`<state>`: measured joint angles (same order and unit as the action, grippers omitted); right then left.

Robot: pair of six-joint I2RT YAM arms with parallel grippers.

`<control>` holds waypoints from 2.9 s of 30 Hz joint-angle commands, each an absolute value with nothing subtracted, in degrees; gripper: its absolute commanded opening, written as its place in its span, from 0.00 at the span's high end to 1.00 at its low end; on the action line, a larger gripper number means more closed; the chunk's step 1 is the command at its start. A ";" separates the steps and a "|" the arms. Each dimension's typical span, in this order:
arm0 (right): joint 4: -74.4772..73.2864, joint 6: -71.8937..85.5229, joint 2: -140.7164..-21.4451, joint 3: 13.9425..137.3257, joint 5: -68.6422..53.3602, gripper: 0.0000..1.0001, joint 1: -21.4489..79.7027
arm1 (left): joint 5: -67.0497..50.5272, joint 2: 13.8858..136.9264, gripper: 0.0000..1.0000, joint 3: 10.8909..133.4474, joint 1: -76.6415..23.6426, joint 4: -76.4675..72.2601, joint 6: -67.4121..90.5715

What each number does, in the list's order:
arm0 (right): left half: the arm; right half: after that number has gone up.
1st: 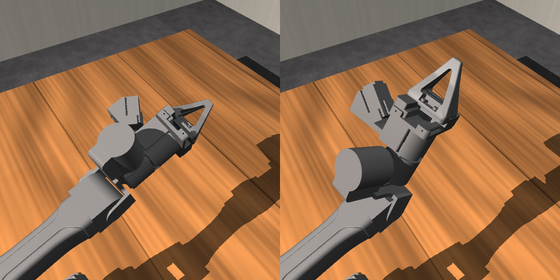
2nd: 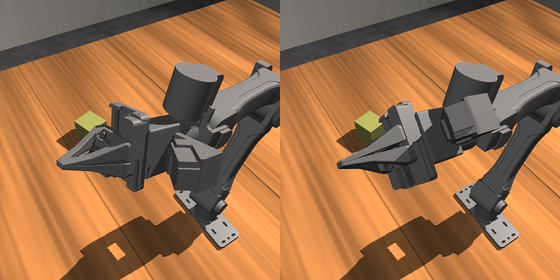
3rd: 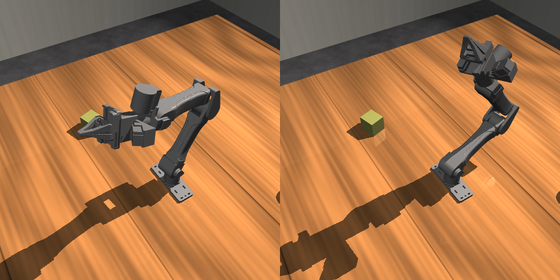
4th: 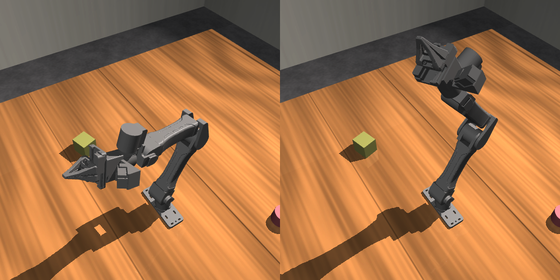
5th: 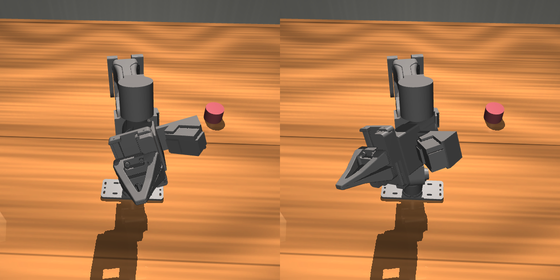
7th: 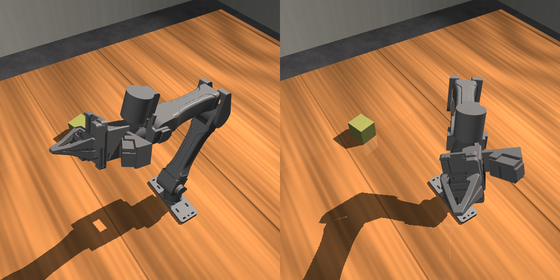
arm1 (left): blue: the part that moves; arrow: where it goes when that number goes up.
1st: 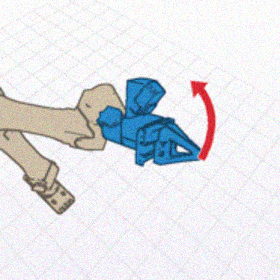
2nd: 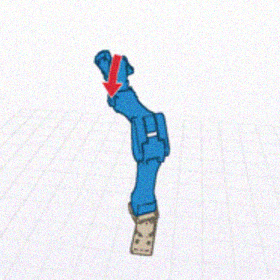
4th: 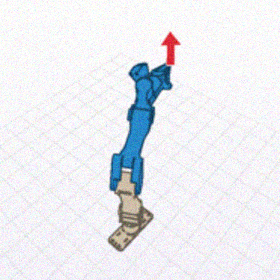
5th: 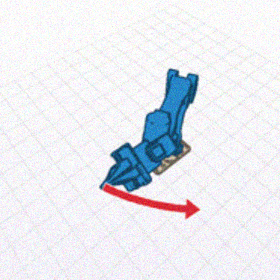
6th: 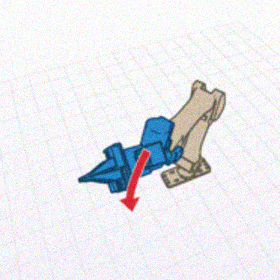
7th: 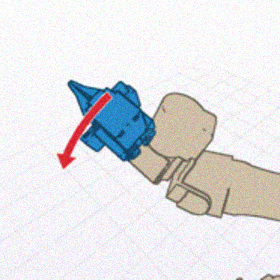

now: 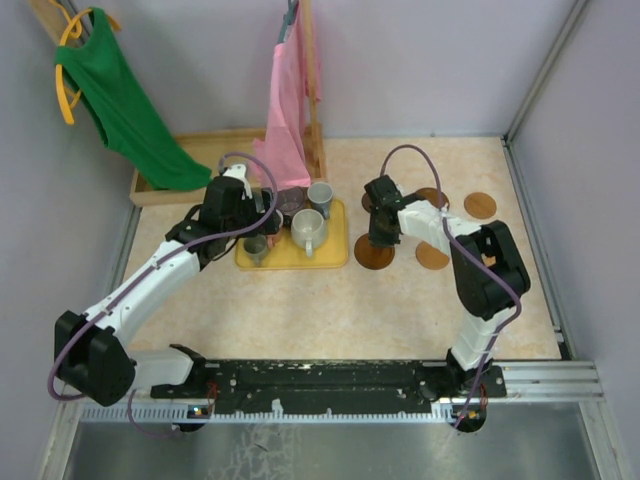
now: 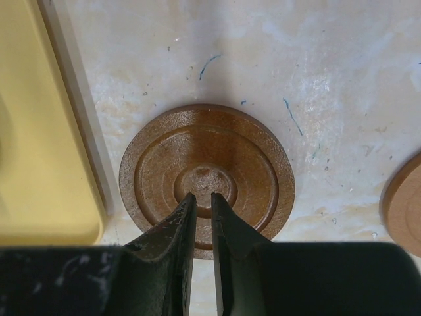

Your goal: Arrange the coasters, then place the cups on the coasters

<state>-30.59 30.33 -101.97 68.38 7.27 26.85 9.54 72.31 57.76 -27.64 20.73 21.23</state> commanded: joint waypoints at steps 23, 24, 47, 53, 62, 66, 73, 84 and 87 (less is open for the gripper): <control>-28.66 29.42 -101.97 63.60 11.98 0.84 27.16 | 10.03 72.77 0.00 58.97 -28.21 20.40 21.85; -28.54 29.47 -101.69 63.49 12.23 0.84 27.16 | 9.95 72.75 0.00 58.97 -28.32 20.39 21.86; -30.59 31.19 -99.36 62.28 16.58 0.84 26.08 | 9.77 72.67 0.00 58.89 -28.30 19.86 21.71; -30.32 31.20 -98.88 61.49 16.83 0.84 25.67 | 9.76 72.68 0.00 58.80 -28.39 19.86 21.92; -29.22 30.76 -99.24 61.74 16.36 0.84 25.67 | 9.84 72.32 0.00 58.64 -28.46 19.86 21.95; -29.00 30.66 -98.79 62.67 15.64 0.84 25.69 | 9.86 72.07 0.00 58.49 -28.48 19.86 22.00; -30.06 29.06 -97.87 66.47 14.41 0.83 25.66 | 10.10 72.23 0.00 58.69 -28.65 19.74 22.03; -29.92 27.96 -91.49 69.70 15.50 0.81 27.31 | 11.19 74.76 0.00 60.70 -29.56 19.99 21.65; -28.95 27.39 -90.08 68.99 15.58 0.80 27.47 | 12.96 76.29 0.00 62.46 -29.79 20.95 20.98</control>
